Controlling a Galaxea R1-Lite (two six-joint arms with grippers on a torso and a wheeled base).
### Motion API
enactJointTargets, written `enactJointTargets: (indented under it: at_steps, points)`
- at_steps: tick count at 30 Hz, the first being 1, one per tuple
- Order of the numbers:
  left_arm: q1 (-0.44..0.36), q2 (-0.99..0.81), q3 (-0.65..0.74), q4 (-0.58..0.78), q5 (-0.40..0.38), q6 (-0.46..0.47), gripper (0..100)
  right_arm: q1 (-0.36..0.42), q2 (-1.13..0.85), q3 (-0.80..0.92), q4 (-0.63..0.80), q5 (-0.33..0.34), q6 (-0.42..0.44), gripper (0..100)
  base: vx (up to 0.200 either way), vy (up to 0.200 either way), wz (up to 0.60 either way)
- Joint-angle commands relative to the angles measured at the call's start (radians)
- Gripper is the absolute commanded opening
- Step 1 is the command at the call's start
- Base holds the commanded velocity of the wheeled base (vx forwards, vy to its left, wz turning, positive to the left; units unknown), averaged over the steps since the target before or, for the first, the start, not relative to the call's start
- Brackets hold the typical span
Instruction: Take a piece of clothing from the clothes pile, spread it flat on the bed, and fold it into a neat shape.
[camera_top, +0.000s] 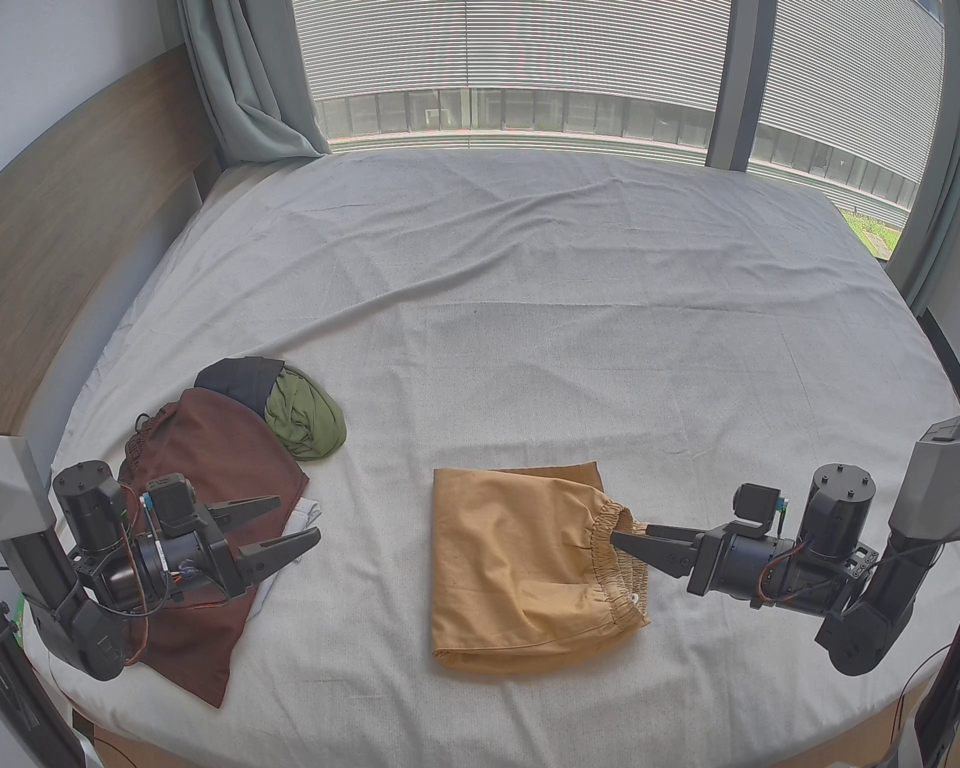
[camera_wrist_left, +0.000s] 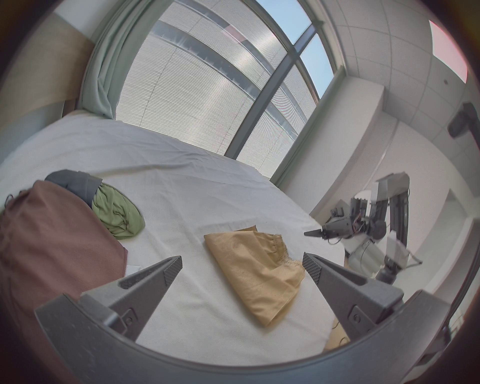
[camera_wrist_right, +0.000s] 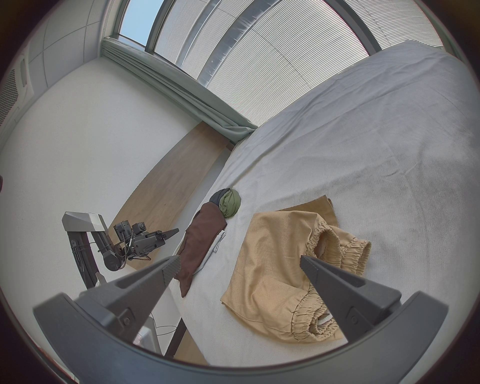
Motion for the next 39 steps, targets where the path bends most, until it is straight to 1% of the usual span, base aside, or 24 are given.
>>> enactJointTargets:
  at_steps: [1,3,4,6,8,9,10,11,16,24,30,35,39]
  points:
    - [0.006,0.038,0.013,-0.001,0.0,0.094,100,0.001,0.013,0.013,0.0,-0.001,0.015,100,0.0,0.0,0.0]
    - [0.008,0.052,0.019,0.0,0.0,0.169,100,-0.003,0.022,0.016,0.0,-0.003,0.019,100,0.0,0.0,0.0]
    - [0.008,0.053,0.019,0.0,0.0,0.175,100,-0.003,0.022,0.016,0.0,-0.003,0.019,100,0.0,0.0,0.0]
    - [0.022,0.068,0.01,-0.003,-0.003,0.274,100,-0.01,0.053,0.032,0.0,0.001,0.015,100,0.0,0.0,0.0]
    - [0.029,0.07,0.005,-0.003,-0.01,0.3,100,-0.012,0.066,0.049,0.0,0.008,0.012,100,0.0,0.0,0.0]
    - [0.029,0.07,0.005,-0.003,-0.01,0.3,100,-0.012,0.066,0.049,0.0,0.008,0.012,100,0.0,0.0,0.0]
    - [0.029,0.068,0.011,-0.003,-0.041,0.312,100,-0.013,0.085,0.055,-0.002,0.008,0.011,100,0.0,0.0,0.0]
    - [0.028,0.067,0.014,-0.003,-0.049,0.312,100,-0.015,0.094,0.055,-0.002,0.007,0.011,100,0.0,0.0,0.0]
    - [0.031,0.061,0.008,-0.003,-0.055,0.312,100,-0.041,0.149,0.061,-0.002,0.005,0.009,100,0.0,0.0,0.0]
    - [0.028,0.061,0.01,-0.003,-0.059,0.315,100,-0.049,0.218,0.076,-0.002,-0.004,-0.006,100,0.0,0.0,0.0]
    - [0.025,0.059,0.011,-0.003,-0.059,0.315,100,-0.079,0.272,0.072,-0.002,-0.004,-0.006,100,0.0,0.0,0.0]
    - [0.022,0.062,0.011,-0.003,-0.061,0.317,100,-0.075,0.333,0.042,-0.002,-0.007,-0.001,100,0.0,0.0,0.0]
    - [0.02,0.067,0.014,-0.003,-0.061,0.332,100,-0.07,0.387,-0.005,-0.002,-0.03,0.008,100,0.0,0.0,0.0]
